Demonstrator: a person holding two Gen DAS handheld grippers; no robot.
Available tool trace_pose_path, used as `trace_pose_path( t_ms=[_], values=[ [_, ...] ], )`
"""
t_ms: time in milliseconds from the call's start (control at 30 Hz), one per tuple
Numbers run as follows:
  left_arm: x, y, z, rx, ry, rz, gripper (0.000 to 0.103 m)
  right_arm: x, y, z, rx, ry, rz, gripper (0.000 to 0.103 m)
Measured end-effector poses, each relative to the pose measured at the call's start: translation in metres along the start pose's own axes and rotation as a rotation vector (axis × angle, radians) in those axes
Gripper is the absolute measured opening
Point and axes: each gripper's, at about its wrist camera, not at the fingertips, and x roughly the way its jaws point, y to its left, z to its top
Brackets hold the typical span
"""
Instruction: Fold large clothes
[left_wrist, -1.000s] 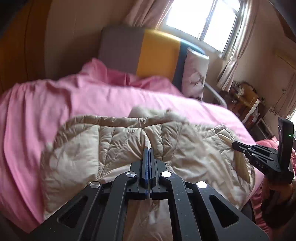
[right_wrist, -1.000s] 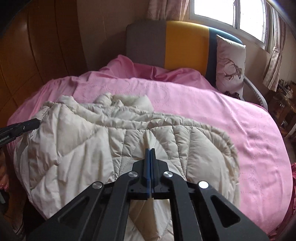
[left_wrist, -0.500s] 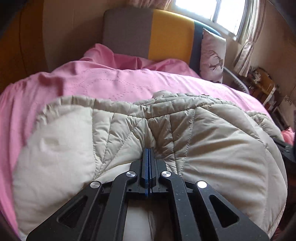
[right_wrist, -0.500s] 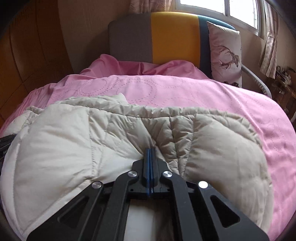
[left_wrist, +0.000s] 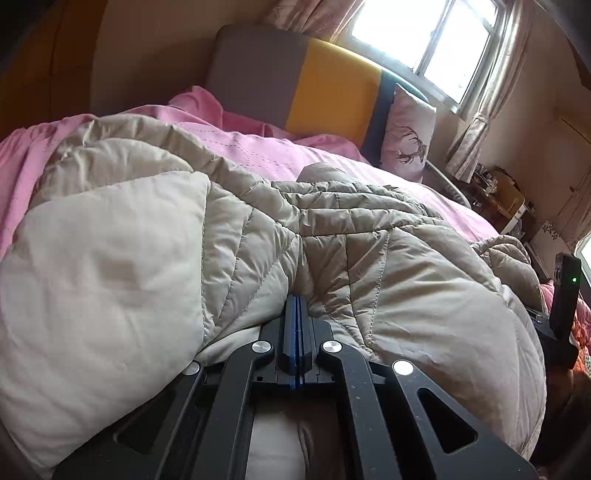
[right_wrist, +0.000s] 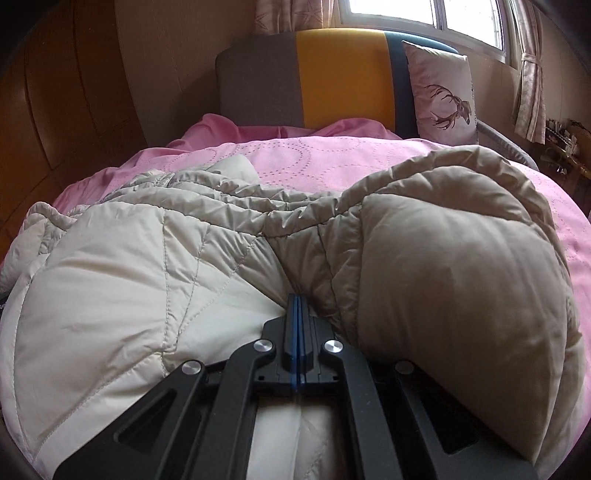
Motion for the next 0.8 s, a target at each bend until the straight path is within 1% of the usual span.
trace_pose_path(
  t_ms=[67, 133, 167, 200, 233, 300, 333, 400, 433, 467, 500, 533, 567, 667, 800],
  values=[
    [-0.005, -0.004, 0.012, -0.047, 0.028, 0.035, 0.002, 0.001, 0.000, 0.001, 0.001, 0.004, 0.001, 0.000],
    [-0.016, -0.011, 0.022, -0.100, 0.014, 0.043, 0.020, -0.001, 0.000, -0.001, 0.003, -0.005, -0.001, 0.000],
    [-0.022, -0.018, 0.024, -0.107, -0.009, 0.041, 0.046, -0.001, 0.000, -0.001, 0.002, -0.006, -0.004, 0.000],
    [-0.028, -0.028, 0.028, -0.091, -0.049, 0.045, 0.075, -0.001, 0.001, -0.001, -0.002, -0.007, -0.009, 0.000],
    [-0.032, -0.038, 0.031, -0.061, -0.080, 0.054, 0.081, -0.001, 0.002, -0.002, -0.005, -0.008, -0.014, 0.000],
    [-0.031, -0.060, 0.036, 0.040, -0.115, 0.099, 0.083, -0.001, 0.003, -0.003, -0.005, -0.010, -0.014, 0.000],
    [-0.023, -0.073, 0.038, 0.110, -0.112, 0.146, 0.083, -0.001, 0.003, -0.003, -0.004, -0.010, -0.012, 0.000],
    [-0.003, -0.082, 0.038, 0.199, -0.074, 0.227, 0.086, -0.001, 0.003, -0.003, -0.001, -0.012, -0.009, 0.000],
    [0.015, -0.079, 0.037, 0.228, -0.029, 0.257, 0.089, -0.001, 0.002, -0.004, 0.000, -0.014, -0.008, 0.000],
    [0.027, -0.072, 0.035, 0.232, -0.008, 0.259, 0.094, -0.001, 0.002, -0.004, 0.004, -0.018, -0.006, 0.000],
    [0.036, -0.063, 0.033, 0.220, -0.007, 0.236, 0.098, -0.001, 0.001, -0.004, 0.010, -0.021, -0.003, 0.000],
    [0.042, -0.053, 0.032, 0.196, -0.010, 0.205, 0.099, -0.001, 0.001, -0.004, 0.016, -0.024, 0.000, 0.000],
    [0.046, -0.046, 0.032, 0.180, -0.004, 0.191, 0.100, -0.001, 0.001, -0.004, 0.018, -0.025, -0.002, 0.000],
    [0.058, -0.045, 0.034, 0.184, 0.023, 0.192, 0.100, 0.000, 0.001, -0.004, 0.016, -0.026, -0.010, 0.000],
    [0.047, -0.045, 0.033, 0.171, 0.023, 0.181, 0.099, -0.002, 0.001, -0.005, 0.012, -0.032, -0.007, 0.000]
  ],
)
